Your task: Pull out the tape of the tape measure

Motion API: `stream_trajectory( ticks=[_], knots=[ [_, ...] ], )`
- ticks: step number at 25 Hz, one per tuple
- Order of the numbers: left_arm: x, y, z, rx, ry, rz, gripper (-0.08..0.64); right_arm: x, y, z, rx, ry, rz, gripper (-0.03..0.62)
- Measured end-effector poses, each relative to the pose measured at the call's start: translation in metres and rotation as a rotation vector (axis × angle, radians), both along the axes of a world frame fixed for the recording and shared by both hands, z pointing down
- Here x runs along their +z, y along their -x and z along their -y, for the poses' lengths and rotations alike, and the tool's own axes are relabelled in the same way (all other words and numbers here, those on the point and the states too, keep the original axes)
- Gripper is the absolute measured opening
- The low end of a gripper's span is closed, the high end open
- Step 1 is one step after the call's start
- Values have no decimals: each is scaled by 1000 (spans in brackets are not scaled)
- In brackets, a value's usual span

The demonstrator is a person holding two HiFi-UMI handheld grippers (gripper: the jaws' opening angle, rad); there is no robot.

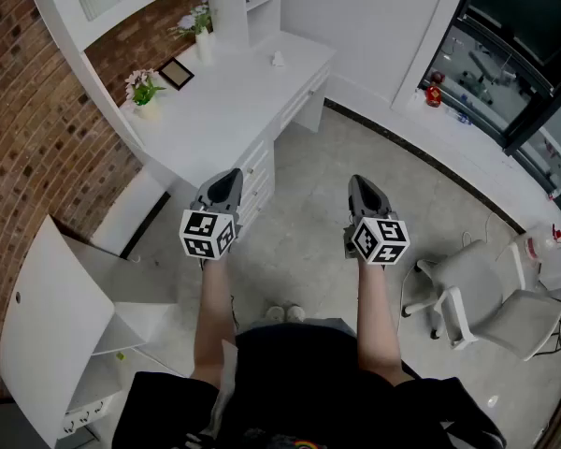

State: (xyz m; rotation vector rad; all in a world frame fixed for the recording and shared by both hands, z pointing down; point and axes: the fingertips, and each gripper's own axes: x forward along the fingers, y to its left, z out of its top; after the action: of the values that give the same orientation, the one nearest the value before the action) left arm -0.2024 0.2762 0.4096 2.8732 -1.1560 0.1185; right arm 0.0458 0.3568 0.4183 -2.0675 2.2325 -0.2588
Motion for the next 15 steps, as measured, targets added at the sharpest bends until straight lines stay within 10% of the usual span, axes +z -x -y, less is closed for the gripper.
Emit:
stream_trajectory(
  ticks=[15],
  knots=[
    [11, -3, 5, 16, 28, 21, 9, 1, 6, 6, -12, -9, 20, -3]
  ],
)
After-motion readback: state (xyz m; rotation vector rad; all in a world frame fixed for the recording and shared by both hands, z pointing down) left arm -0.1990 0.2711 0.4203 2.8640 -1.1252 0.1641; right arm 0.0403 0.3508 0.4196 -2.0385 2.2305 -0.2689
